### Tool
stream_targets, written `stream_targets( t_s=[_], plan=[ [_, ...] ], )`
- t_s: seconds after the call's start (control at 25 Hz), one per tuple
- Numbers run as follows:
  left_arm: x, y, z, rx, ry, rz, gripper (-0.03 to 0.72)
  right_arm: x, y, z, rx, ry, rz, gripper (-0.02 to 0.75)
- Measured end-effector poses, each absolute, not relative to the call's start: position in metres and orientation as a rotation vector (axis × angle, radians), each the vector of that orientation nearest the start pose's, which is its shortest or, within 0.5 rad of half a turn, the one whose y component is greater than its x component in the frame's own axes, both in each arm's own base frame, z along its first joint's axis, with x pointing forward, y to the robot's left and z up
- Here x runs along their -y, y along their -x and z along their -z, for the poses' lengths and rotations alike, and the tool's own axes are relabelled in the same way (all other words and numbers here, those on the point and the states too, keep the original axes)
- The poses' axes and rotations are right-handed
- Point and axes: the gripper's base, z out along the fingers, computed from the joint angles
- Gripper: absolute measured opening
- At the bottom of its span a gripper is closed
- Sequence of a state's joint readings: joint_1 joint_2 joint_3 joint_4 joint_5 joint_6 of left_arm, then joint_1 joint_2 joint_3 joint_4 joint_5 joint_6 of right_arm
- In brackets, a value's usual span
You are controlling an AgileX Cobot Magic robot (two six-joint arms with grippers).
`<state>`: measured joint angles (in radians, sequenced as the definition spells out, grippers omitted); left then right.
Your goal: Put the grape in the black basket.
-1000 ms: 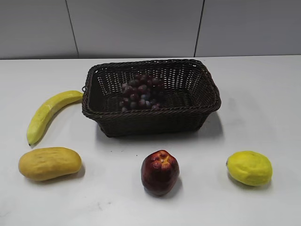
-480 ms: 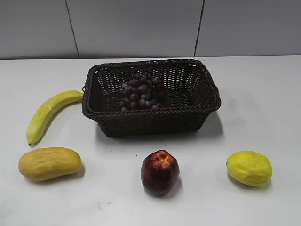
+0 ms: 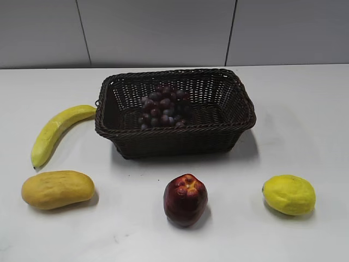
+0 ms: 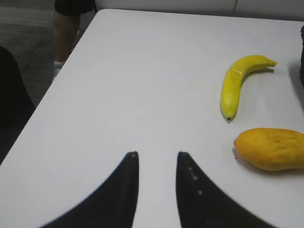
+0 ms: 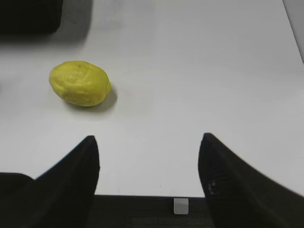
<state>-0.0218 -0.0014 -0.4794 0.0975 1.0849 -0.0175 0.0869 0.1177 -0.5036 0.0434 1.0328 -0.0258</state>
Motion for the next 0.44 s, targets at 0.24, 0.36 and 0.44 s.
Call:
stream_targets(
  t_s=[0.24, 0.36, 0.44],
  plan=[
    [-0.008, 0.004, -0.270, -2.085, 0.000, -0.094, 0.216, -0.003, 0.001, -0.280, -2.035, 0.115, -0.090, 0.496],
    [-0.008, 0.004, -0.270, -2.085, 0.000, -0.094, 0.216, -0.003, 0.005, -0.280, -2.009, 0.115, -0.091, 0.496],
    [-0.008, 0.004, -0.270, -2.085, 0.000, -0.094, 0.216, -0.003, 0.005, -0.280, -2.006, 0.115, -0.091, 0.496]
  ],
)
